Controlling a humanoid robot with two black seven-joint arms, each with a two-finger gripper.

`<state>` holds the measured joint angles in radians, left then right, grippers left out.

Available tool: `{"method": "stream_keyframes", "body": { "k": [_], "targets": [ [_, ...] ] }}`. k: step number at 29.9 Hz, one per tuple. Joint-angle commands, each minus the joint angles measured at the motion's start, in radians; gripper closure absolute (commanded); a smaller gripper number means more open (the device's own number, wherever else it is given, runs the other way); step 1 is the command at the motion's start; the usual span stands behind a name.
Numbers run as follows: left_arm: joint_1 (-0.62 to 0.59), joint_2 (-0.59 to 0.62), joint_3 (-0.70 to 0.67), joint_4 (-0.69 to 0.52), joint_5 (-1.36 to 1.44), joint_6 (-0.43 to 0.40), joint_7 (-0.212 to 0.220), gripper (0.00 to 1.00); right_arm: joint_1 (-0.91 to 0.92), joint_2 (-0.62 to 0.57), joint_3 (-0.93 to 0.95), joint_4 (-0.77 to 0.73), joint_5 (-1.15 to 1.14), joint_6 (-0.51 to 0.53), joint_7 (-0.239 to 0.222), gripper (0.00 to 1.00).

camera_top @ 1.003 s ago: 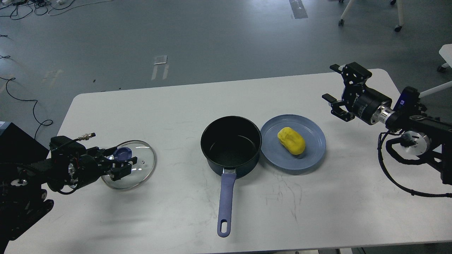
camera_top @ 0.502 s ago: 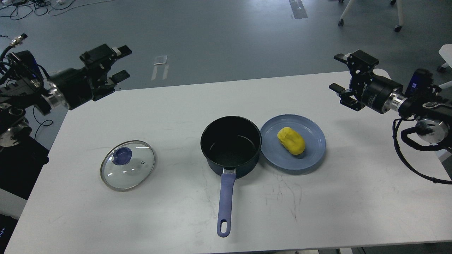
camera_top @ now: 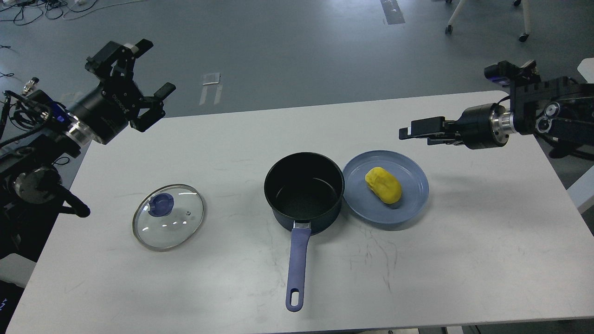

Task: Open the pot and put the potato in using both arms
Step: 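Reach the right gripper to the yellow potato on the plate and grasp it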

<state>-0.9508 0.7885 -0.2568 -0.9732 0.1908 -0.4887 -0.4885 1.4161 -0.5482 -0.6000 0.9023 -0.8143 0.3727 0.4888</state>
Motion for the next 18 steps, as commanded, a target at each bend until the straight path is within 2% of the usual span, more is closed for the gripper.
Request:
{"method": "stream_keyframes", "body": {
  "k": [1, 5, 9, 18],
  "targets": [
    [0.001, -0.002, -0.015, -0.002, -0.001, 0.0, 0.0, 0.02, 0.075, 0.111, -0.179, -0.003, -0.052, -0.044, 0.0, 0.0],
    [0.003, -0.002, -0.019, -0.018, -0.001, 0.0, 0.0, 0.02, 0.081, 0.232, -0.323, -0.016, -0.056, -0.124, 0.0, 0.0],
    [0.006, 0.0, -0.019, -0.021, -0.001, 0.0, 0.0, 0.02, 0.073, 0.298, -0.36, -0.048, -0.054, -0.172, 0.0, 0.0],
    [0.006, 0.0, -0.025, -0.022, -0.001, 0.0, 0.0, 0.02, 0.032, 0.367, -0.366, -0.099, -0.043, -0.175, 0.0, 0.0]
  ]
}}
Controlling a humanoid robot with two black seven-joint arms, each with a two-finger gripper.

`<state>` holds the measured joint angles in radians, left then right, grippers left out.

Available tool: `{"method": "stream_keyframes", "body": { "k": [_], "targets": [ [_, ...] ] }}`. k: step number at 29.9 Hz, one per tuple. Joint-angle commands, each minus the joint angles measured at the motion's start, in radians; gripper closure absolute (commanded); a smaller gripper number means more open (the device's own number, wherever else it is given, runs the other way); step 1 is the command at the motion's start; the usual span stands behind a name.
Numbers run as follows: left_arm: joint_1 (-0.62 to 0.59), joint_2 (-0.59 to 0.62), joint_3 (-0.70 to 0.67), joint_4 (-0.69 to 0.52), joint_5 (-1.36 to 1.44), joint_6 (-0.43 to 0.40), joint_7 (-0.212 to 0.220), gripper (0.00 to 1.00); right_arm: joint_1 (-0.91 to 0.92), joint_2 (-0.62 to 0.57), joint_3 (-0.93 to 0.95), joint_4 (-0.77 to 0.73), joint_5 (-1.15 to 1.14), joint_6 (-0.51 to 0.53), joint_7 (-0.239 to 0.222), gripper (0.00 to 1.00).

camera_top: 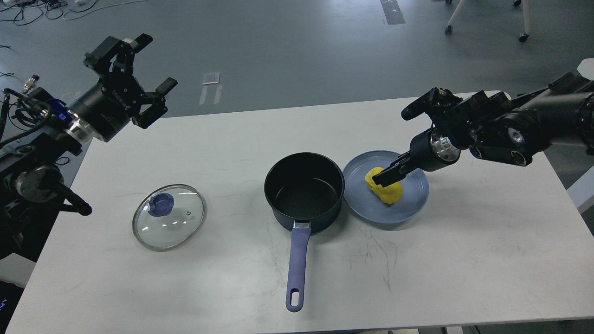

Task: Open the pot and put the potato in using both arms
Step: 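Reach the right gripper to the yellow potato on the plate and grasp it, then carry the potato over the saucepan and release it inside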

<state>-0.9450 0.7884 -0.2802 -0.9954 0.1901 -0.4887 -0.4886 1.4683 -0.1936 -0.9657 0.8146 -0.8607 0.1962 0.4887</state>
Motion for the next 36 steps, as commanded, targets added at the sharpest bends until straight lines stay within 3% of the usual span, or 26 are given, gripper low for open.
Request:
{"method": "stream_keyframes", "body": {
  "k": [1, 7, 9, 11, 13, 16, 19, 23, 31, 36],
  "targets": [
    [0.0, 0.0, -0.004, 0.0, 0.0, 0.0, 0.0, 0.02, -0.028, 0.016, -0.001, -0.015, 0.003, -0.001, 0.0, 0.0],
    [-0.001, 0.0, -0.004, 0.0, 0.002, 0.0, 0.0, 0.02, -0.078, 0.043, -0.004, -0.052, 0.003, -0.032, 0.0, 0.04],
    [0.0, 0.0, -0.002, 0.0, 0.002, 0.0, 0.0, 0.02, -0.082, 0.045, -0.01, -0.052, 0.003, -0.05, 0.0, 0.12],
    [0.0, 0.0, -0.004, 0.0, 0.0, 0.0, 0.0, 0.02, -0.082, 0.048, -0.051, -0.051, 0.003, -0.09, 0.0, 0.42],
    [0.0, 0.0, -0.004, 0.0, 0.002, 0.0, 0.0, 0.02, -0.082, 0.056, -0.086, -0.049, 0.003, -0.118, 0.0, 0.59],
    [-0.001, 0.0, -0.004, 0.0, 0.0, 0.0, 0.0, 0.02, -0.082, 0.056, -0.116, -0.045, 0.003, -0.136, 0.0, 0.76],
    [-0.001, 0.003, -0.004, 0.0, 0.0, 0.0, 0.0, 0.02, -0.079, 0.048, -0.117, -0.035, 0.003, -0.15, 0.0, 0.83],
    [-0.001, 0.006, -0.004, -0.002, 0.0, 0.0, 0.0, 0.02, -0.051, 0.025, -0.11, 0.009, 0.006, -0.192, 0.0, 0.85],
    [-0.001, 0.011, -0.005, -0.028, 0.0, 0.0, 0.0, 0.02, 0.174, -0.092, -0.038, 0.194, 0.023, -0.198, 0.0, 0.84],
    [-0.003, 0.011, -0.014, -0.029, 0.0, 0.0, 0.0, 0.02, 0.216, -0.07, 0.011, 0.247, 0.141, -0.198, 0.0, 0.83]
  ]
}}
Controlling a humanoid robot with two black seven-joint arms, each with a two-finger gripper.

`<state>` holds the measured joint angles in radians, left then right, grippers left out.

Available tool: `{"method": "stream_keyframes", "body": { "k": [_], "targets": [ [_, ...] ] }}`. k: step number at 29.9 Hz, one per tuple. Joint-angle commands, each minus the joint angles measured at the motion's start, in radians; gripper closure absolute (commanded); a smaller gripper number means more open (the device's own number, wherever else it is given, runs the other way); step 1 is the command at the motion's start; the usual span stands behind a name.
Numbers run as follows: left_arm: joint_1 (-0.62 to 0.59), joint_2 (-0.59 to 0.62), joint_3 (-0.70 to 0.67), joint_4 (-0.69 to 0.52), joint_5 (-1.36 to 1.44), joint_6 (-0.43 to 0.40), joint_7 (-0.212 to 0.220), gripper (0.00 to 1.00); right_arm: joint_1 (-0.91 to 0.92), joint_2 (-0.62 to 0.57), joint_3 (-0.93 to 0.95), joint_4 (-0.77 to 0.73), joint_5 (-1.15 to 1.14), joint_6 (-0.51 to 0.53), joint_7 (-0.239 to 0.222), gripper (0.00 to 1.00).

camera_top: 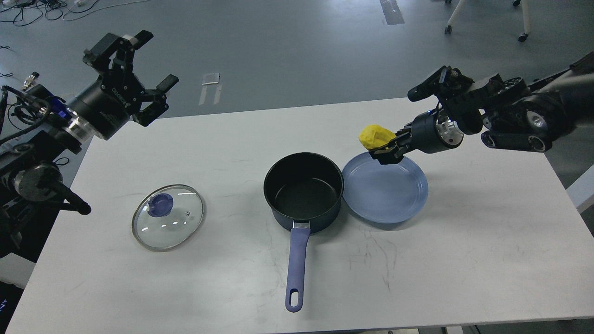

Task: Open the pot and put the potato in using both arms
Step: 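Carry the potato over the saucepan and release it inside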

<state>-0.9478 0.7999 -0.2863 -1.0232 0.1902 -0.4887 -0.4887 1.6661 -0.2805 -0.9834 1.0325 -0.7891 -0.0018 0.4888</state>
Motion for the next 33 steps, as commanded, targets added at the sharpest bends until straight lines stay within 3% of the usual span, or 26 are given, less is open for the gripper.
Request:
{"method": "stream_keyframes", "body": {
  "k": [1, 12, 16, 24, 33],
  "targets": [
    [0.0, -0.001, -0.011, -0.002, 0.0, 0.0, 0.0, 0.02, 0.018, 0.03, 0.034, 0.032, 0.086, 0.0, 0.0, 0.83],
    [0.0, 0.005, -0.013, -0.006, 0.0, 0.0, 0.0, 0.02, -0.002, 0.245, 0.023, 0.011, 0.226, 0.002, 0.0, 0.73],
    [0.001, 0.004, -0.011, -0.006, 0.0, 0.0, 0.0, 0.02, -0.022, 0.259, 0.02, 0.006, 0.229, 0.002, 0.0, 0.56],
    [0.003, 0.007, -0.011, -0.006, 0.0, 0.0, 0.0, 0.02, -0.037, 0.277, 0.019, -0.015, 0.275, -0.001, 0.0, 0.09],
    [0.003, 0.007, -0.011, -0.006, 0.0, 0.0, 0.0, 0.02, -0.023, 0.242, 0.032, -0.018, 0.295, 0.002, 0.0, 0.02]
  ]
}}
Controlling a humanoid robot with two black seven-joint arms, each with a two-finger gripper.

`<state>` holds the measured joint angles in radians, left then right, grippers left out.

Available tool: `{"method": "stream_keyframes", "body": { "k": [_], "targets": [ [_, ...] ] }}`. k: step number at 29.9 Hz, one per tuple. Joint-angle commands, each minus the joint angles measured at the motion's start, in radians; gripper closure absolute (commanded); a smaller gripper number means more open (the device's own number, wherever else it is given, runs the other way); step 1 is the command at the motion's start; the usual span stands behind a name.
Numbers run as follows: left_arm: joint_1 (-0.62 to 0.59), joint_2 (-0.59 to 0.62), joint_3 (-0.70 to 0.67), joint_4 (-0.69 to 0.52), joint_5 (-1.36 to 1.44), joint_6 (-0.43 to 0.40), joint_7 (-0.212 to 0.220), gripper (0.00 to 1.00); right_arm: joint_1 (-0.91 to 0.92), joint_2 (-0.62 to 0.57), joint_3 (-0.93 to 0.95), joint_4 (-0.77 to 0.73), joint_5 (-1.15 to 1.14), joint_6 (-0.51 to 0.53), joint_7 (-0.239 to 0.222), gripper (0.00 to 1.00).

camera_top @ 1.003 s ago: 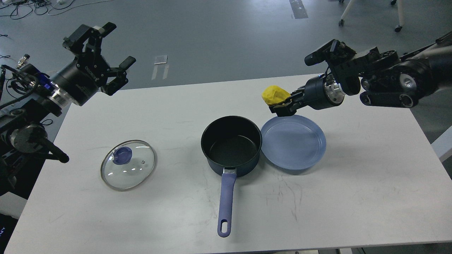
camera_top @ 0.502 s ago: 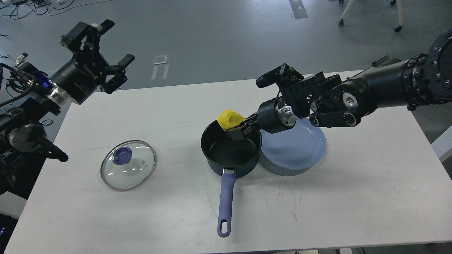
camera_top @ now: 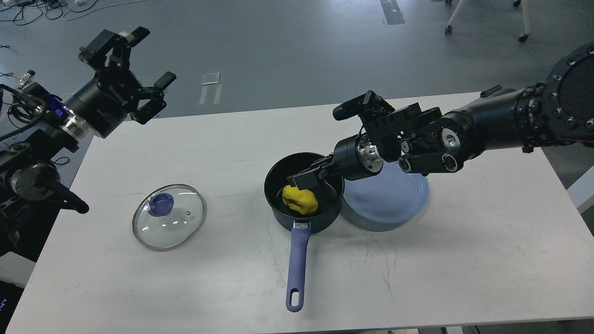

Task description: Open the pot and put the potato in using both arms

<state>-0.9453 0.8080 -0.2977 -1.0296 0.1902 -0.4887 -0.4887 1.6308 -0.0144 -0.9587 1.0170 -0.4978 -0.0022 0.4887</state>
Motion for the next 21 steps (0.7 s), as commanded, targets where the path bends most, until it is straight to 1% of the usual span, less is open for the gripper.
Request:
{"method": "stream_keyframes", "body": {
  "k": [1, 5, 7, 8, 10, 11, 15, 16, 18, 19, 21],
  "targets": [
    [0.0, -0.003, 0.0, 0.0, 0.0, 0.0, 0.0, 0.02, 0.02, -0.05, 0.017, -0.008, 0.01, 0.002, 0.0, 0.02],
    [0.0, -0.003, 0.0, 0.0, 0.0, 0.0, 0.0, 0.02, 0.026, -0.128, 0.136, -0.057, 0.065, 0.005, 0.0, 0.01],
    [0.0, -0.004, 0.0, 0.0, 0.0, 0.0, 0.0, 0.02, 0.003, -0.208, 0.288, -0.099, 0.143, 0.008, 0.0, 0.01],
    [0.002, -0.006, 0.0, 0.0, -0.001, 0.0, 0.0, 0.02, -0.006, -0.225, 0.322, -0.107, 0.165, 0.01, 0.0, 0.01],
    [0.007, -0.012, 0.0, 0.002, -0.001, 0.0, 0.0, 0.02, -0.058, -0.287, 0.438, -0.135, 0.238, 0.007, 0.0, 0.01],
    [0.007, -0.012, 0.0, 0.002, -0.001, 0.0, 0.0, 0.02, -0.058, -0.288, 0.439, -0.135, 0.239, 0.007, 0.0, 0.01],
    [0.025, -0.029, -0.001, 0.009, -0.001, 0.0, 0.0, 0.02, -0.22, -0.403, 0.68, -0.173, 0.31, 0.008, 0.0, 0.01],
    [0.031, -0.035, -0.001, 0.013, -0.001, 0.0, 0.0, 0.02, -0.276, -0.424, 0.754, -0.176, 0.324, 0.017, 0.0, 0.01],
    [0.037, -0.04, -0.001, 0.016, -0.003, 0.0, 0.0, 0.02, -0.325, -0.437, 0.826, -0.178, 0.343, 0.053, 0.0, 0.01],
    [0.045, -0.049, -0.001, 0.017, -0.008, 0.0, 0.0, 0.02, -0.379, -0.45, 0.88, -0.182, 0.373, 0.104, 0.0, 0.01],
    [0.057, -0.064, -0.007, 0.026, -0.012, 0.0, 0.0, 0.02, -0.449, -0.472, 0.938, -0.21, 0.422, 0.174, 0.0, 0.01]
  ]
}}
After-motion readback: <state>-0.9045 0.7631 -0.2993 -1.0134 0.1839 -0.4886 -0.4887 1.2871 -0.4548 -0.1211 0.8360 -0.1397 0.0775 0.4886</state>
